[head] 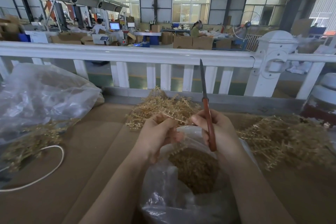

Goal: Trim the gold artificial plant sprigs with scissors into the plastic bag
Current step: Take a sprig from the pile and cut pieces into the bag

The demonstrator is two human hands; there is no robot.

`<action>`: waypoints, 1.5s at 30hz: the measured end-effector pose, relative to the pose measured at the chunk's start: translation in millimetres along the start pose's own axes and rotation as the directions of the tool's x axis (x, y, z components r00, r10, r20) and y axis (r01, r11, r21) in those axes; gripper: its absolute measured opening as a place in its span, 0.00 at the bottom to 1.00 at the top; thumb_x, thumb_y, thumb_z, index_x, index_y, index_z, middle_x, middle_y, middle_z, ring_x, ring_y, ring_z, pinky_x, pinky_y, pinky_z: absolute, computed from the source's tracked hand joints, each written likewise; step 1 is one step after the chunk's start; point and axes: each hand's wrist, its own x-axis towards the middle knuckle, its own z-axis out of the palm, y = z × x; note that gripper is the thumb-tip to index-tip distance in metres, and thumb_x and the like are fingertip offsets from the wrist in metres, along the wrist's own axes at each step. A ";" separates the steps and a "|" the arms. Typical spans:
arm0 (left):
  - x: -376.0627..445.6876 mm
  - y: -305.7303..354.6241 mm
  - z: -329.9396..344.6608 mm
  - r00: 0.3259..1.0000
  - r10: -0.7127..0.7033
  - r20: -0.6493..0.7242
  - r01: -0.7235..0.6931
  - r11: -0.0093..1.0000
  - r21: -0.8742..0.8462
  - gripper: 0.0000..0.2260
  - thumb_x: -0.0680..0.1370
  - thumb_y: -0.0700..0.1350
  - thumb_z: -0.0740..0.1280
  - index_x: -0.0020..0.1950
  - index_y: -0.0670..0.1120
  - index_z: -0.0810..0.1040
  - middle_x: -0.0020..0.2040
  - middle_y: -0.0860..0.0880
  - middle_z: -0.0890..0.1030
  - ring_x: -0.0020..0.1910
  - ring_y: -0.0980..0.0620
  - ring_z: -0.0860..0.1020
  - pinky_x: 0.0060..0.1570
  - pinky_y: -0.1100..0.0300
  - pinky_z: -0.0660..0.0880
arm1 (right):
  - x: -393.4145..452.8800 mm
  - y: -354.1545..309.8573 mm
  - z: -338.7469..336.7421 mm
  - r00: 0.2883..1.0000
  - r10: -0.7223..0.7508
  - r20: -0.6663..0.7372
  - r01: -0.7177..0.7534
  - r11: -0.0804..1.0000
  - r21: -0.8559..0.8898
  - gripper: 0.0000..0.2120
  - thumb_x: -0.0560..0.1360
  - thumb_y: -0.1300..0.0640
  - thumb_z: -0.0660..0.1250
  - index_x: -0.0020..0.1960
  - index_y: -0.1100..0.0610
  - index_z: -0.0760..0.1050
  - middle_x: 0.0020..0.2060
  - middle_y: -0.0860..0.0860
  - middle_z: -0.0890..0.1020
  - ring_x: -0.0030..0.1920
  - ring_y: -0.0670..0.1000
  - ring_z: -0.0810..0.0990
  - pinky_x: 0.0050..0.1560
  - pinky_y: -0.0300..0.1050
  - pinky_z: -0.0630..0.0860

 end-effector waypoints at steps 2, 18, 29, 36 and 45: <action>0.9 -2.3 -1.0 1.000 0.013 0.015 -0.014 0.998 0.054 0.04 0.77 0.36 0.68 0.45 0.41 0.74 0.31 0.45 0.78 0.30 0.47 0.81 0.45 0.48 0.81 | 0.9 2.5 0.6 0.999 0.001 0.038 0.002 0.998 -0.068 0.08 0.74 0.59 0.77 0.49 0.56 0.79 0.23 0.42 0.78 0.22 0.39 0.75 0.24 0.29 0.68; 3.2 -12.9 -13.1 0.988 -0.020 0.155 0.032 0.997 -0.072 0.13 0.66 0.38 0.78 0.48 0.37 0.84 0.45 0.39 0.85 0.43 0.45 0.84 0.44 0.55 0.82 | 4.6 14.5 9.7 0.995 -0.082 0.056 0.090 0.982 -0.168 0.10 0.71 0.59 0.79 0.46 0.52 0.79 0.35 0.44 0.85 0.35 0.44 0.84 0.35 0.33 0.77; 1.6 -15.1 -8.5 0.989 0.022 0.144 -0.016 0.999 -0.043 0.09 0.64 0.36 0.77 0.43 0.38 0.85 0.41 0.39 0.84 0.37 0.48 0.83 0.38 0.57 0.82 | 7.2 10.7 9.1 0.988 -0.119 0.094 0.145 0.924 -0.355 0.13 0.69 0.58 0.81 0.46 0.50 0.78 0.33 0.36 0.83 0.33 0.37 0.81 0.30 0.27 0.72; 5.3 -16.2 -14.9 0.997 0.004 0.074 0.012 0.978 -0.206 0.05 0.65 0.35 0.75 0.38 0.43 0.85 0.36 0.43 0.84 0.33 0.50 0.83 0.33 0.61 0.80 | 5.7 6.6 -0.2 0.995 -0.093 0.046 0.104 0.891 -0.443 0.26 0.58 0.33 0.81 0.46 0.47 0.78 0.38 0.33 0.82 0.39 0.35 0.81 0.41 0.42 0.73; 10.5 -18.7 -19.8 0.996 0.088 0.019 -0.081 0.969 -0.234 0.12 0.66 0.36 0.74 0.48 0.39 0.81 0.40 0.45 0.84 0.36 0.53 0.82 0.34 0.63 0.79 | 2.4 8.5 -8.4 0.981 -0.075 0.178 0.180 0.693 -0.698 0.42 0.49 0.12 0.60 0.48 0.42 0.72 0.42 0.39 0.80 0.42 0.41 0.79 0.37 0.36 0.71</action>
